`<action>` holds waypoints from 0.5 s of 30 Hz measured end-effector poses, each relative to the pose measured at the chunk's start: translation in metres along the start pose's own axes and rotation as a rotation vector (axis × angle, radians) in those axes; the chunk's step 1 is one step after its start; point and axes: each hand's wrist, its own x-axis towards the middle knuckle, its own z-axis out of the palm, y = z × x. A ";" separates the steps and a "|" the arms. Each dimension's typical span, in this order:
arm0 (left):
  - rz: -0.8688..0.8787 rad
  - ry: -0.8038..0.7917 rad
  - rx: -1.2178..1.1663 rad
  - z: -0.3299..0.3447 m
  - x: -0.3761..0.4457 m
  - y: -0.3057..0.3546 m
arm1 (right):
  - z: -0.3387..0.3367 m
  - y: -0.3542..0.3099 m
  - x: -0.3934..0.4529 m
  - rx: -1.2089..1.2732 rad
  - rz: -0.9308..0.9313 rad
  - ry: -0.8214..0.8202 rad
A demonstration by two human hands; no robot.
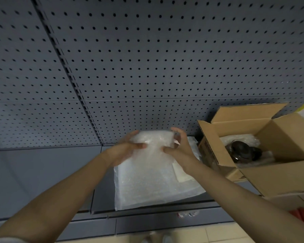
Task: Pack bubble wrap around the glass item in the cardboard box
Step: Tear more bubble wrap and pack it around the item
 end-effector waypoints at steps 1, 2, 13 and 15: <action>0.039 -0.007 -0.014 0.001 0.000 0.007 | 0.003 -0.006 -0.001 0.121 0.025 0.048; 0.085 0.003 -0.032 0.005 0.001 0.014 | 0.005 -0.011 -0.001 0.216 0.055 0.066; 0.258 0.120 -0.075 0.089 0.008 0.043 | -0.002 -0.042 -0.015 -0.009 -0.344 0.185; 0.274 0.171 0.022 0.105 0.010 0.050 | -0.014 -0.053 -0.022 -0.036 -0.450 0.230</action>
